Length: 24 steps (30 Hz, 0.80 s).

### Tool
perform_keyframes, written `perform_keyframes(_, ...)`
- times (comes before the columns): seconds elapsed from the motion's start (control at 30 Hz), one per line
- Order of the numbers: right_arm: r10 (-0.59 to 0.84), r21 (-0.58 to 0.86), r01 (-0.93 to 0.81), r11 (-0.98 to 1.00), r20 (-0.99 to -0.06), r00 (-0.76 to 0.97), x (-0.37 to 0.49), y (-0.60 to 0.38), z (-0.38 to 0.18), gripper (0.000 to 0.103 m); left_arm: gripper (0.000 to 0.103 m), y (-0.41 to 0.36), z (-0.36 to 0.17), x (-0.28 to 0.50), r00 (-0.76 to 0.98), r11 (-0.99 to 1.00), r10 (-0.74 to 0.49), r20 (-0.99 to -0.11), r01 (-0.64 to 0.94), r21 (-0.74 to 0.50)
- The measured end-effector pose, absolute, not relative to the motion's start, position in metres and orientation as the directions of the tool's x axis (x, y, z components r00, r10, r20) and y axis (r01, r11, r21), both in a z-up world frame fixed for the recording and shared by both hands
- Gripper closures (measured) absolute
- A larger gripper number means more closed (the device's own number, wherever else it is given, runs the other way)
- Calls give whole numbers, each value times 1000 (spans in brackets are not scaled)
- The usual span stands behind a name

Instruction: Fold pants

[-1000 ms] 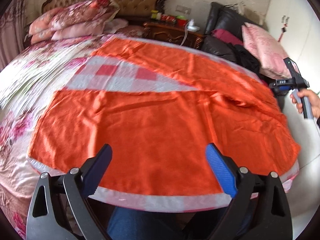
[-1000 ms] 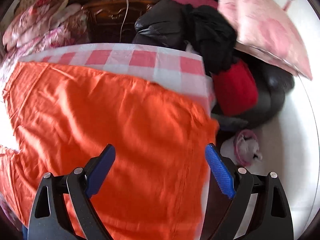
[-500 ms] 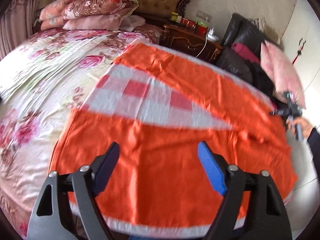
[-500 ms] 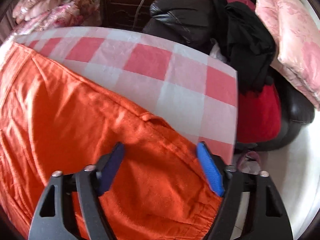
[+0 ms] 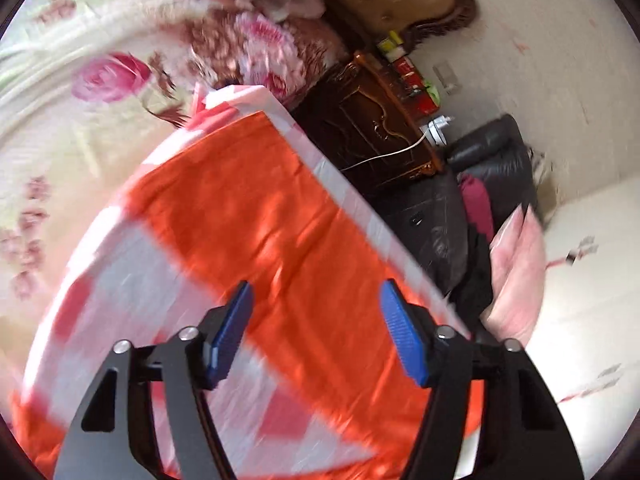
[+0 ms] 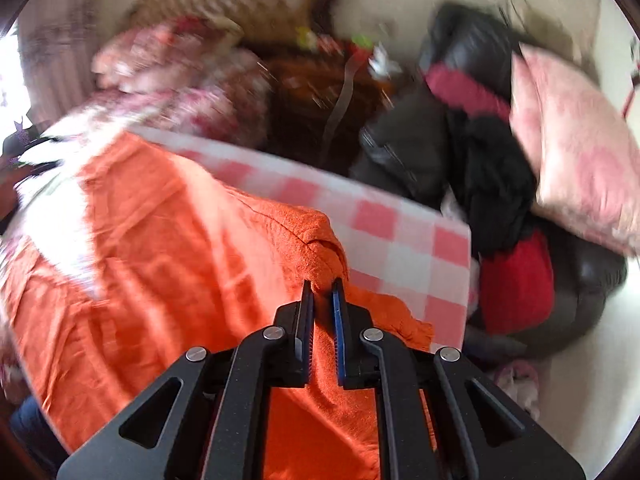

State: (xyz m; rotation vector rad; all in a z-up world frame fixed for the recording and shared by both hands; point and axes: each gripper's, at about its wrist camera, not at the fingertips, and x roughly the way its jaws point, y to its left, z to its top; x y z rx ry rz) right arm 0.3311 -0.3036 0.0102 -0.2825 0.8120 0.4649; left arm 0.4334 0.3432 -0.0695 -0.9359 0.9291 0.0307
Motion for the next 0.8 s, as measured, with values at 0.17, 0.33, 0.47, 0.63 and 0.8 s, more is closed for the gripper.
perform_keyframes(0.17,394,-70,-594,801,-686,611,258,-296,36,94,51,365,-106,498,587,507,-390,-710,-507,-697)
perform_keyframes(0.33,435,-91,-656,749,-680,591,209,-286,42,94,53,358,-122,534,549,494,-387,-741,-555,-669)
perform_keyframes(0.47,453,-59,-656,752,-676,581,194,-293,41,94,84,356,-139,543,475,529,-373,-797,-597,-603)
perform_keyframes(0.63,428,-53,-626,778,-685,590,193,-302,32,94,102,363,-129,529,517,518,-379,-767,-569,-639)
perform_keyframes(0.8,386,-66,-568,820,-668,636,212,-319,34,94,102,378,-56,466,630,476,-392,-670,-485,-734)
